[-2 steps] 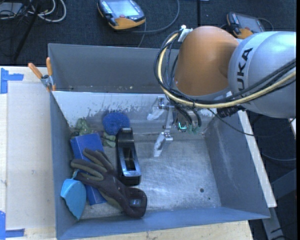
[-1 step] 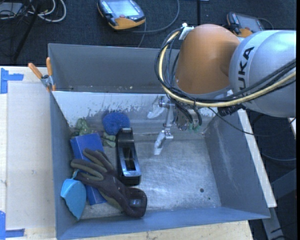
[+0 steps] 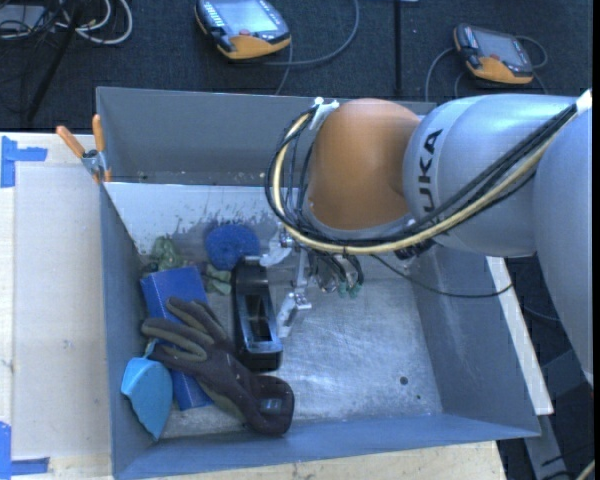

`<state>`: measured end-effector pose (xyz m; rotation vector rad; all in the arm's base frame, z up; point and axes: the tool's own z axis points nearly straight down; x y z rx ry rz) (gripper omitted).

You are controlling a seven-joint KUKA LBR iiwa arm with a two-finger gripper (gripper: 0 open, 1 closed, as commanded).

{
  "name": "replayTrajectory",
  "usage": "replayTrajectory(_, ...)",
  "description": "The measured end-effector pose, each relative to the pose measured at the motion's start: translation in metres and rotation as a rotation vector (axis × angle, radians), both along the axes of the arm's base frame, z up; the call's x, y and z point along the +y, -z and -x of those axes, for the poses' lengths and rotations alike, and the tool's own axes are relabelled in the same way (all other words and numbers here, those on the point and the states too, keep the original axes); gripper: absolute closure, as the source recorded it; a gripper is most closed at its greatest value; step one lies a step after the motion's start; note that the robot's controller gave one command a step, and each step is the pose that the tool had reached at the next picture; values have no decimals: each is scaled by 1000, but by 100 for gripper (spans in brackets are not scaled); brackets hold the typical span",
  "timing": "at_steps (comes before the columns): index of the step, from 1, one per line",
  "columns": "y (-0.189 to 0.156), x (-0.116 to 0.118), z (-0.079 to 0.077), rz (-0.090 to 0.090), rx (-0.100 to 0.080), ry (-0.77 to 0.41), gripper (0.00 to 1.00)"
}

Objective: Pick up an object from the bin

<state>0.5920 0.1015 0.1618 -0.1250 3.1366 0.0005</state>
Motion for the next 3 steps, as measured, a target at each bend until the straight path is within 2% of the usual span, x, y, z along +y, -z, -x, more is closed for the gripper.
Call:
replayTrajectory(1,9,18,30,1,3,161,0)
replayTrajectory(2,28,30,47,1,4,19,0)
replayTrajectory(3,53,28,55,-13,-29,280,0)
